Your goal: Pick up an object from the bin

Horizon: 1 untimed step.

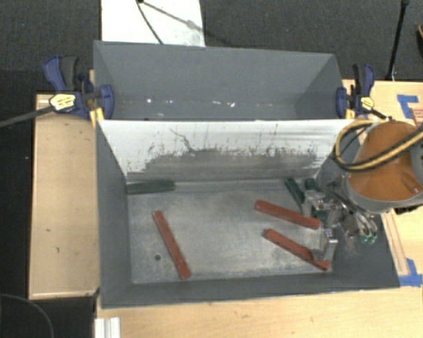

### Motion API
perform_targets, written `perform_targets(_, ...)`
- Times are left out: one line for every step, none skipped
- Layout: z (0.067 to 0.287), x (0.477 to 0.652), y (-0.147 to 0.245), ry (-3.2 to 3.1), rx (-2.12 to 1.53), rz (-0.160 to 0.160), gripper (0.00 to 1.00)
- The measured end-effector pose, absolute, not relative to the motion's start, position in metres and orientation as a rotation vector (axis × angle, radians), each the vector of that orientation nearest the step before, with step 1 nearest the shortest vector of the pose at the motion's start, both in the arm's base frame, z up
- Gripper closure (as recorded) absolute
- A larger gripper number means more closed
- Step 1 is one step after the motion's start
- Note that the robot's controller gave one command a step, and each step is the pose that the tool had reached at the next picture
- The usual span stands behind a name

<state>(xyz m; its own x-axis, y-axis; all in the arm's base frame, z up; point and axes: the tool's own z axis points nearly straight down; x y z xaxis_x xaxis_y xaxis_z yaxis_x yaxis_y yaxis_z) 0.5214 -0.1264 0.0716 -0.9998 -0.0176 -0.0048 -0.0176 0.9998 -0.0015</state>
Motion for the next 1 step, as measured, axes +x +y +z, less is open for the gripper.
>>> perform_targets(0.0709,0.5559,-0.1045,3.090,0.542,0.002,0.00)
